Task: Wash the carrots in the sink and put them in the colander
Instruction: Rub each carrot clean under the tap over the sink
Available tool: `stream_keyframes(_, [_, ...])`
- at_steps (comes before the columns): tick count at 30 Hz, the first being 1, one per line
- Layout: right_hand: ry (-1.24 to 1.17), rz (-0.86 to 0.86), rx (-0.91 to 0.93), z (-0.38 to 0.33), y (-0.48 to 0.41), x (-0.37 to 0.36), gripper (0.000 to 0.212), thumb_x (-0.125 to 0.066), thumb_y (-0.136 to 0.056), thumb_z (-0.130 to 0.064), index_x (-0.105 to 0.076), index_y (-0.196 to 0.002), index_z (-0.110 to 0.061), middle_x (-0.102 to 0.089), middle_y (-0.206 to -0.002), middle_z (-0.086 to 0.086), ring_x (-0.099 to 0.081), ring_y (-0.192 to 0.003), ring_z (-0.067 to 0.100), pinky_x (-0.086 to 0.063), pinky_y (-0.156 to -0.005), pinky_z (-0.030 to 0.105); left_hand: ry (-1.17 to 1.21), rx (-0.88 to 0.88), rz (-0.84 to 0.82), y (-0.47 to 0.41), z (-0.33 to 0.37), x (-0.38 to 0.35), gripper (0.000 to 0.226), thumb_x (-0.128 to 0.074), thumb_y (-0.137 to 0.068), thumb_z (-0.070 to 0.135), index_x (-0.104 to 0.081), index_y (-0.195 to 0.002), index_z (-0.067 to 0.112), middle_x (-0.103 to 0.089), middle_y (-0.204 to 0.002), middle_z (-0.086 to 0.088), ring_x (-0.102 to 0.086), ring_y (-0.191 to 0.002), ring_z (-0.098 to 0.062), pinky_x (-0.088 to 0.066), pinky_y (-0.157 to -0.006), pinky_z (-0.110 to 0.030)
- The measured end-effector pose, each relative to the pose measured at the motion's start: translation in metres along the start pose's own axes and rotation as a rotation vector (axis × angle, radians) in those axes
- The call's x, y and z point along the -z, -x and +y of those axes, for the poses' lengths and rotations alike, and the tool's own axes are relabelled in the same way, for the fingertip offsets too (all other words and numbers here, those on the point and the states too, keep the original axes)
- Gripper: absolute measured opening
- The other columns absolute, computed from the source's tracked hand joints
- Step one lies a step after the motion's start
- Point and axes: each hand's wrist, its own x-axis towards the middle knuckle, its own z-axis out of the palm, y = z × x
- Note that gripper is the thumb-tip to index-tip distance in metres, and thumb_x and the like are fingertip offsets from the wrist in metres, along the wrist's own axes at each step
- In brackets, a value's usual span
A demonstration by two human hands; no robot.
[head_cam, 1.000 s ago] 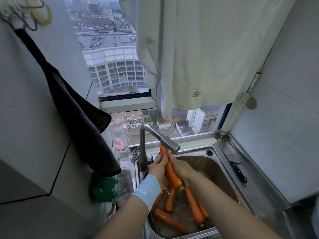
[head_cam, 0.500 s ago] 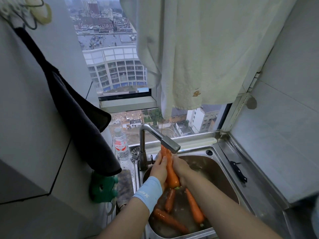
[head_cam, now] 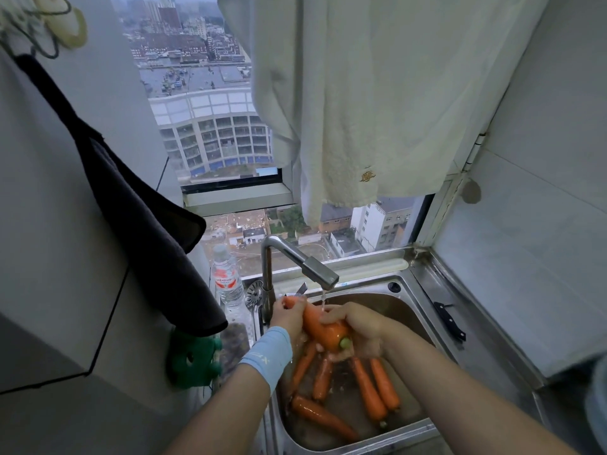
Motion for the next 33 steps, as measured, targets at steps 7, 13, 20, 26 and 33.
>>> stream_keyframes(7, [-0.022,0.206,0.064,-0.004,-0.002,0.019,0.039,-0.071,-0.087,-0.038,-0.068,-0.121,-0.018,-0.069,-0.102,0.019,-0.064,-0.056,0.023,-0.032,-0.031,0.016,-0.94,-0.352,-0.005,0.016,0.009,0.003,0.028,-0.046,-0.102,0.04,-0.061,-0.127,0.037,-0.045,-0.144,-0.006,-0.045,-0.13,-0.028,-0.034,-0.113,-0.045])
stream_keyframes(13, [-0.352,0.283,0.142,-0.011,-0.004,0.008,0.036,-0.069,-0.093,-0.037,-0.062,-0.116,-0.01,-0.062,-0.076,0.013,-0.054,-0.044,0.019,-0.038,-0.034,0.019,-0.722,-0.272,-0.236,0.027,0.008,-0.003,0.042,-0.032,-0.103,0.058,-0.048,-0.134,0.035,-0.057,-0.128,-0.005,-0.056,-0.112,-0.025,-0.041,-0.098,-0.037])
stream_keyframes(20, [-0.25,0.562,0.306,0.0,-0.03,-0.019,0.026,-0.07,-0.092,-0.02,-0.067,-0.114,-0.008,-0.068,-0.076,0.009,-0.065,-0.067,0.024,-0.056,-0.063,0.036,-0.625,-0.155,-0.253,0.022,0.003,0.003,0.09,-0.04,-0.064,0.098,-0.059,-0.125,0.035,-0.069,-0.115,0.001,-0.066,-0.107,-0.024,-0.049,-0.102,-0.047])
stream_keyframes(26, [-0.023,0.552,0.355,-0.004,-0.033,-0.041,0.046,-0.055,-0.104,-0.038,-0.035,-0.144,-0.028,-0.063,-0.115,0.001,-0.062,-0.095,0.017,-0.053,-0.082,0.031,-0.44,-0.087,-0.214,0.018,0.003,0.0,0.064,-0.037,-0.079,0.087,-0.062,-0.12,0.044,-0.07,-0.121,-0.006,-0.066,-0.11,-0.03,-0.049,-0.103,-0.053])
stream_keyframes(33, [0.012,0.586,0.39,0.0,-0.038,-0.052,0.038,-0.047,-0.104,-0.052,-0.046,-0.132,-0.026,-0.063,-0.11,0.0,-0.06,-0.088,0.013,-0.046,-0.08,0.031,-0.182,-0.001,-0.228,0.023,0.01,-0.002,0.056,-0.043,-0.099,0.061,-0.057,-0.135,0.022,-0.074,-0.107,-0.015,-0.071,-0.097,-0.029,-0.058,-0.069,-0.034])
